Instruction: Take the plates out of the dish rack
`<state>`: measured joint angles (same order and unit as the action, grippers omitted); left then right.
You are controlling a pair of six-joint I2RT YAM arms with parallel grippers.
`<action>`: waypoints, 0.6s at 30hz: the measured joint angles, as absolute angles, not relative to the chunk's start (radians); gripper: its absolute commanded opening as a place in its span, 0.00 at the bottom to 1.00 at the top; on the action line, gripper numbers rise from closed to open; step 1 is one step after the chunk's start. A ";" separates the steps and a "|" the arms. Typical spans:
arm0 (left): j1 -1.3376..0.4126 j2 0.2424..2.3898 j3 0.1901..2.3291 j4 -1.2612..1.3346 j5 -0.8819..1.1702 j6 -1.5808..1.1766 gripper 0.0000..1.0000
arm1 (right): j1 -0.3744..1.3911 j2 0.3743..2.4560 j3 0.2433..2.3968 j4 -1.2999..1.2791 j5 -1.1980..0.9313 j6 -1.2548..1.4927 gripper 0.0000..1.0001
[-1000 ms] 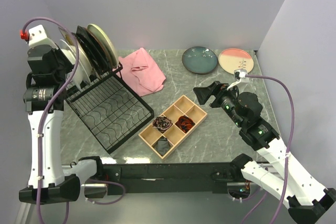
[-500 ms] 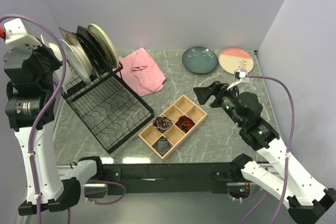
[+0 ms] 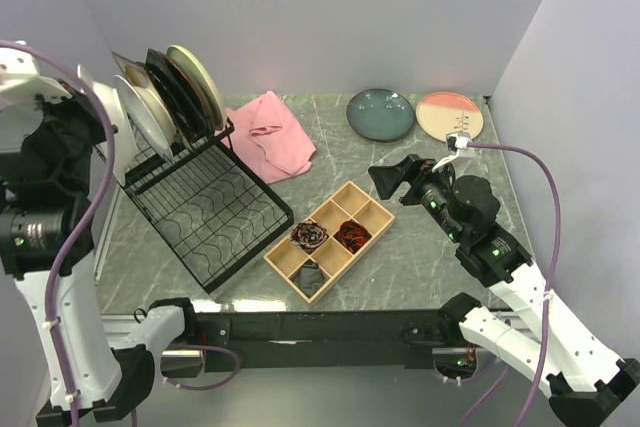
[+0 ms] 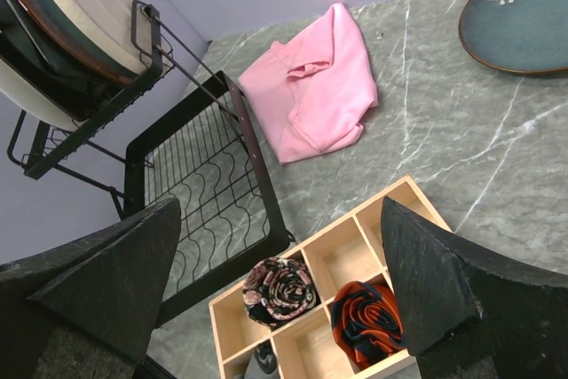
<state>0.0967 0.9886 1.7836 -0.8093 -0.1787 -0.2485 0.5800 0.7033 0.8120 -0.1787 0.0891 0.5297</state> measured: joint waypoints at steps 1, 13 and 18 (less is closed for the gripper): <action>0.097 0.992 1.814 -0.818 -0.172 -0.248 0.01 | 0.580 0.703 0.812 -0.179 0.089 0.530 0.99; 0.105 1.016 2.076 -0.691 -0.028 -0.230 0.01 | 0.580 0.709 0.813 -0.179 0.092 0.533 0.99; 0.108 1.076 2.127 -0.572 0.045 -0.244 0.01 | 0.580 0.735 0.829 -0.181 0.099 0.532 0.99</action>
